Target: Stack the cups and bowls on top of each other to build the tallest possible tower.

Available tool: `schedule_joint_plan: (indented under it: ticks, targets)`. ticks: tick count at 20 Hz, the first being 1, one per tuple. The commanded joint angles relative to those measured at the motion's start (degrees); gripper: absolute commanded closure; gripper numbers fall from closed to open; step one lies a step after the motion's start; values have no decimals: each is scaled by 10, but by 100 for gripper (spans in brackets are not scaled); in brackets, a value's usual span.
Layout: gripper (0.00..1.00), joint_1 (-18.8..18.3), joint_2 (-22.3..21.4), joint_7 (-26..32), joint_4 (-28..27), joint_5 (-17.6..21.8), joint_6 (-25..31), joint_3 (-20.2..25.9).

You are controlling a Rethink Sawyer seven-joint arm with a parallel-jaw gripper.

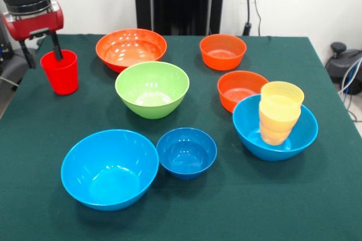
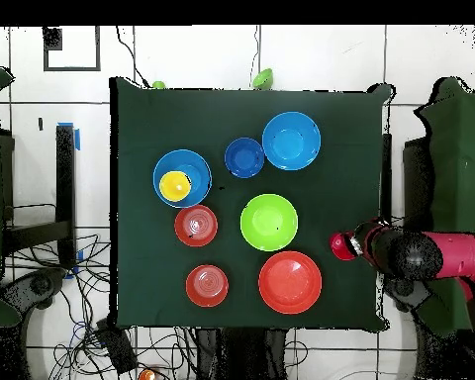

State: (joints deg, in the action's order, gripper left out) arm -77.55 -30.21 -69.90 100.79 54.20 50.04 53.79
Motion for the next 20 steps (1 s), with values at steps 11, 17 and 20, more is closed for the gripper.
schedule_joint_plan:
  ticks: [11,17,20]
  targets:
    - [0,29,60,191,-14,66,18,-62]
    - [0,13,48,204,-11,68,24,-64]
    - [0,-1,36,228,-10,65,33,-62]
